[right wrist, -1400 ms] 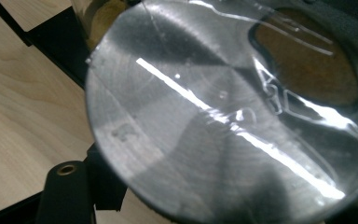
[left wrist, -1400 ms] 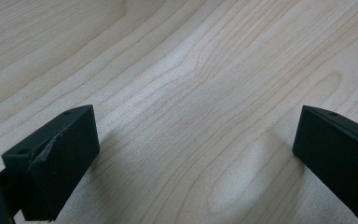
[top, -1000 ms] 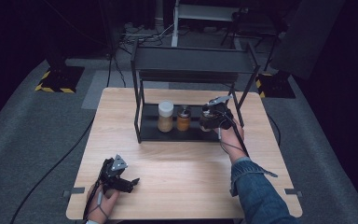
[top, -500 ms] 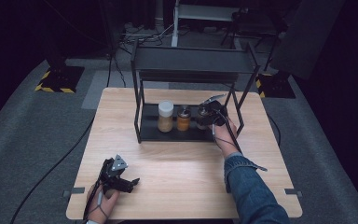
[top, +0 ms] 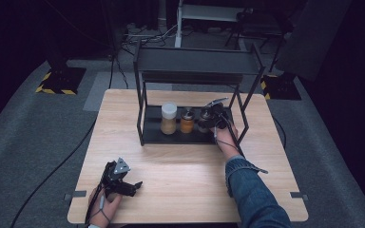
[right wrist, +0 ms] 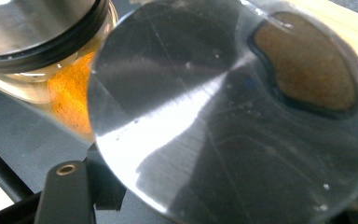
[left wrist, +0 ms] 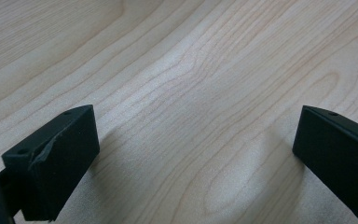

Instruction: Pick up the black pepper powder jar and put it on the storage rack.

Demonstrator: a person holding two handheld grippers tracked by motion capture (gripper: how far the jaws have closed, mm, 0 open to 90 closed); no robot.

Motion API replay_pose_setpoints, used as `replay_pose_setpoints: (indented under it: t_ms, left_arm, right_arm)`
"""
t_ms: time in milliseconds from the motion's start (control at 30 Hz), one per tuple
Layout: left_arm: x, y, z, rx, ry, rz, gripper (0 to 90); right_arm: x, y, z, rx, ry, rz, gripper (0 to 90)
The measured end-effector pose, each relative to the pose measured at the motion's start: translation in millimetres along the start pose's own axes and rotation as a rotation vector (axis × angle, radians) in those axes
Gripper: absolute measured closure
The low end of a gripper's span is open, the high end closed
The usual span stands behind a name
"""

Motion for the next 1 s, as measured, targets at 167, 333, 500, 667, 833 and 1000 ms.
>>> replay_pose_setpoints:
  t_ms: [167, 333, 500, 667, 833, 1000]
  left_arm:
    - [0.0, 0.0, 0.5, 0.0, 0.001, 0.0, 0.0]
    - [-0.1, -0.1, 0.5, 0.0, 0.002, 0.001, 0.0]
    - [0.1, 0.0, 0.3, 0.0, 0.0, -0.001, 0.0]
    - [0.0, 0.0, 0.4, 0.0, 0.0, 0.0, 0.0]
    - [0.0, 0.0, 0.3, 0.0, 0.0, 0.0, 0.0]
    - [0.0, 0.0, 0.3, 0.0, 0.0, 0.0, 0.0]
  right_arm:
    - [-2.1, 2.9, 6.4, 0.027, -0.013, 0.023, 23.6]
    - [-1.8, 22.5, 0.6, -0.008, 0.005, 0.062, 13.2]
    - [-7.6, 48.8, 0.4, 0.025, 0.01, 0.077, 8.3]
    - [-20.7, 79.6, -3.2, 0.036, 0.046, 0.091, 7.0]
    - [-37.5, 106.6, 1.9, 0.067, 0.047, 0.118, 6.2]
    - [-57.9, 131.7, 7.9, 0.074, 0.058, 0.137, 5.3]
Point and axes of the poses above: each handheld gripper's, and its own axes: y roughly backward along the jaws, x roughly out of its top, z roughly to its right, the point moved 1 cm from there along -y, roughly forward along the jaws, and after that the axes turned 8 degrees about -y, right-handed, at the moved point
